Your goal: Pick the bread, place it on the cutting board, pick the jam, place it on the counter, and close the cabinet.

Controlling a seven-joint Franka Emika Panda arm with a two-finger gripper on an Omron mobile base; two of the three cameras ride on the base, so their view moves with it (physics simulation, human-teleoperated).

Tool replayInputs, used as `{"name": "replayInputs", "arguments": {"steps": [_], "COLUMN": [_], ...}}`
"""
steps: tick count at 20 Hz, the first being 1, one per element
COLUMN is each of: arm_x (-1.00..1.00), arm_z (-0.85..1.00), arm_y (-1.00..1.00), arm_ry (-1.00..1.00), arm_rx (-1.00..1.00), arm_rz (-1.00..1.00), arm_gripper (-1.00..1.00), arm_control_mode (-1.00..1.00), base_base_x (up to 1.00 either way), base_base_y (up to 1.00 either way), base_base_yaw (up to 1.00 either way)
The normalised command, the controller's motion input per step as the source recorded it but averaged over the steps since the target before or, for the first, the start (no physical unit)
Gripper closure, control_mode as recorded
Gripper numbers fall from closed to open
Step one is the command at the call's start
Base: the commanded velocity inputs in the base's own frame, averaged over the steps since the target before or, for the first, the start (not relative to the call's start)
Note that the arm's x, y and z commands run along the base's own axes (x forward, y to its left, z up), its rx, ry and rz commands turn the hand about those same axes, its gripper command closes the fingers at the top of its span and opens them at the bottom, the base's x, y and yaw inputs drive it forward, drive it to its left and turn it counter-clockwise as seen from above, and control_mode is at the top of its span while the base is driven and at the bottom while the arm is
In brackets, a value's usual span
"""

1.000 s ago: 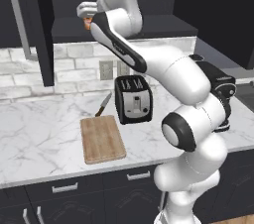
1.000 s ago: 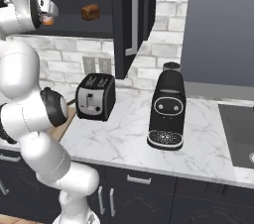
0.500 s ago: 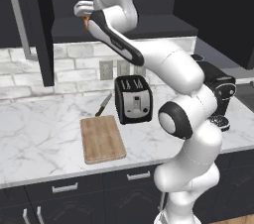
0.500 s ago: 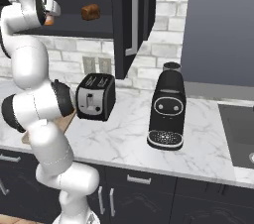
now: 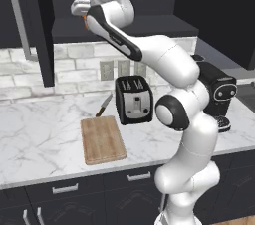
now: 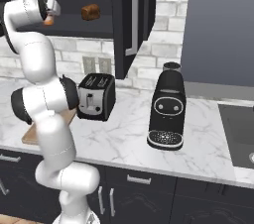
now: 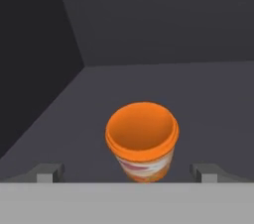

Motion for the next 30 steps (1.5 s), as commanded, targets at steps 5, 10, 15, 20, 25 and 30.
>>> {"name": "replayInputs", "arguments": {"steps": [5,10,15,20,25,30], "arm_x": [0.26,0.23,0.19,0.17,0.15,0.13], "arm_z": [0.00,0.00,-0.03,-0.07,-0.05,-0.06], "arm_y": [0.00,0.00,0.02,0.06,0.06,0.08], "arm_ry": [0.03,0.04,0.05,0.06,0.06,0.06], "arm_rx": [0.00,0.00,0.00,-0.01,-0.01,-0.02], "arm_rz": [0.00,0.00,0.00,0.00,0.00,0.00], "arm_gripper": [-1.00,-1.00,-1.00,-1.00,-1.00,-1.00], "arm_control_mode": [-1.00,-1.00,-1.00,-1.00,-1.00,-1.00], "base_base_x": [0.00,0.00,0.00,0.00,0.00,0.00], "base_base_y": [0.00,0.00,0.00,0.00,0.00,0.00], "base_base_yaw": [0.00,0.00,0.00,0.00,0.00,0.00]}}
